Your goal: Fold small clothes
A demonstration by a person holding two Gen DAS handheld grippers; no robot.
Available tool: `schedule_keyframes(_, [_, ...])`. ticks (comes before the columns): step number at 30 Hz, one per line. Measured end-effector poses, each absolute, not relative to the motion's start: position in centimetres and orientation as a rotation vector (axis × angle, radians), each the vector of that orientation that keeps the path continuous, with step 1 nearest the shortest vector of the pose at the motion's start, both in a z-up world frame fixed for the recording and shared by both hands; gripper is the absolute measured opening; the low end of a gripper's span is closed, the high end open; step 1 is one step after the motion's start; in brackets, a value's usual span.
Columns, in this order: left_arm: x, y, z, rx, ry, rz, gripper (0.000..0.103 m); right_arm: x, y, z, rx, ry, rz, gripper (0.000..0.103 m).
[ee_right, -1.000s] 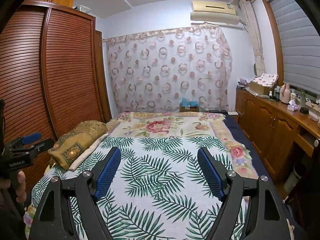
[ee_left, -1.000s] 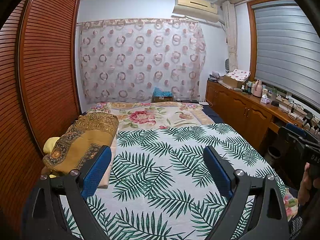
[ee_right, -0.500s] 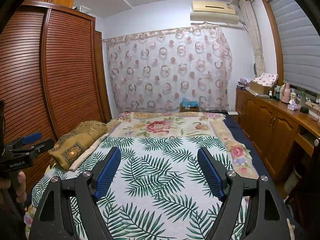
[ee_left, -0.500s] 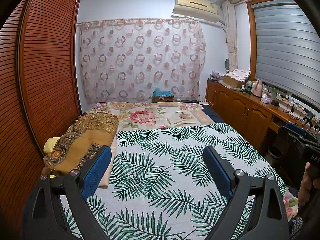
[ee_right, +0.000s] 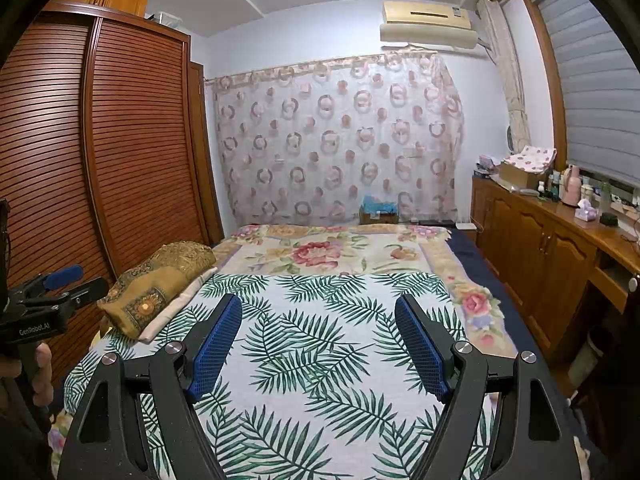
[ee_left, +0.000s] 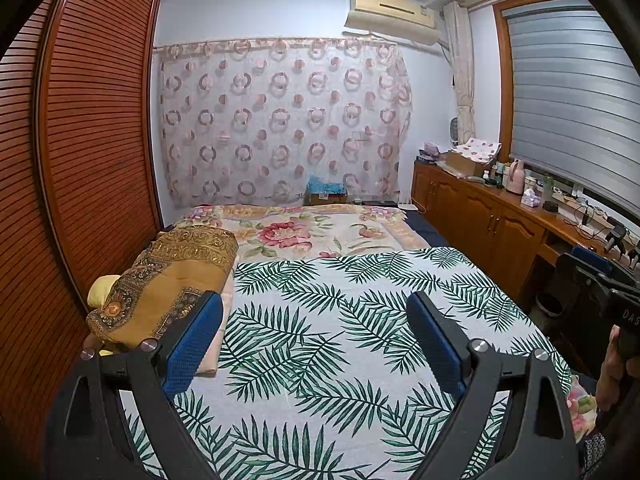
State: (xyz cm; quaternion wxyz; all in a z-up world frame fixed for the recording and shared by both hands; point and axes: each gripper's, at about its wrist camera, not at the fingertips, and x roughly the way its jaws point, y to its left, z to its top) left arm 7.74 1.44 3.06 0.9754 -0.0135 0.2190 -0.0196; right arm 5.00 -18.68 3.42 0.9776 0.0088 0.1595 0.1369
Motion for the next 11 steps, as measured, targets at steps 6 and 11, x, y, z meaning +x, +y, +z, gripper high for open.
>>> schedule_keyframes(6, [7.71,1.47,3.08,-0.028,0.441,-0.039,0.093,5.02,-18.74,3.42,0.017,0.323,0.277,0.081])
schedule_keyframes(11, [7.73,1.43,3.05,-0.026,0.441,-0.040,0.093,5.02,-18.69,3.39,0.019,0.323,0.276,0.081])
